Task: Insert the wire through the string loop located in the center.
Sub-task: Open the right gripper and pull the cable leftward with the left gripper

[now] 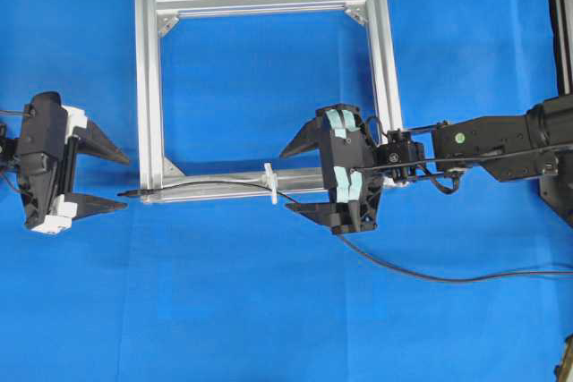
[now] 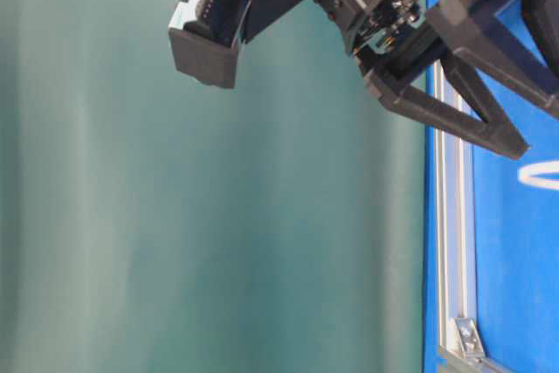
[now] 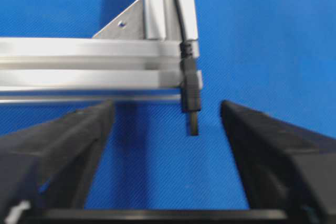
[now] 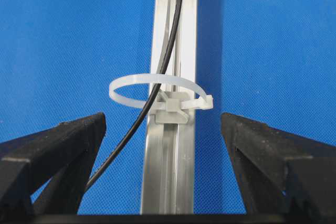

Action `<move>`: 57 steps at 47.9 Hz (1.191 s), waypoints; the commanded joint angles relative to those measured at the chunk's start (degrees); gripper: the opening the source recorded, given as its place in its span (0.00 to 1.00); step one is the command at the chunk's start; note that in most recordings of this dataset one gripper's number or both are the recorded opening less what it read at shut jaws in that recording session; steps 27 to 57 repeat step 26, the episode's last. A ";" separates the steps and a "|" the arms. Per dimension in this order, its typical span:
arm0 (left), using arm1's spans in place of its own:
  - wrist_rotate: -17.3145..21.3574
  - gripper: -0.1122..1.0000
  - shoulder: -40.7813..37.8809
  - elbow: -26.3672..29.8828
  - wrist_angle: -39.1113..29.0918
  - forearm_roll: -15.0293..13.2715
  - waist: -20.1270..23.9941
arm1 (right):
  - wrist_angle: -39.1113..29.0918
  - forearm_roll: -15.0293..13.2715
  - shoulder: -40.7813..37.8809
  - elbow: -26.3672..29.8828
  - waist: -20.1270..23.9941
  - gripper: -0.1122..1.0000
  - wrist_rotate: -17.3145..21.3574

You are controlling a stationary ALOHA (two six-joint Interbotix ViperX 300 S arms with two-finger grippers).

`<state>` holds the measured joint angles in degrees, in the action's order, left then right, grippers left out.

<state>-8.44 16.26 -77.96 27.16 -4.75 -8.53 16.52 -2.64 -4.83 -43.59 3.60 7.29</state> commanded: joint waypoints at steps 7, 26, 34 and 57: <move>0.00 0.89 0.26 0.70 -0.18 0.18 1.23 | 0.18 -0.18 1.76 0.88 0.09 0.96 0.00; 0.18 0.88 2.90 1.93 -1.41 0.18 1.32 | -3.60 -0.09 5.71 0.97 0.18 0.96 0.00; 0.18 0.88 2.90 1.93 -1.41 0.18 1.32 | -3.60 -0.09 5.71 0.97 0.18 0.96 0.00; 0.18 0.88 2.90 1.93 -1.41 0.18 1.32 | -3.60 -0.09 5.71 0.97 0.18 0.96 0.00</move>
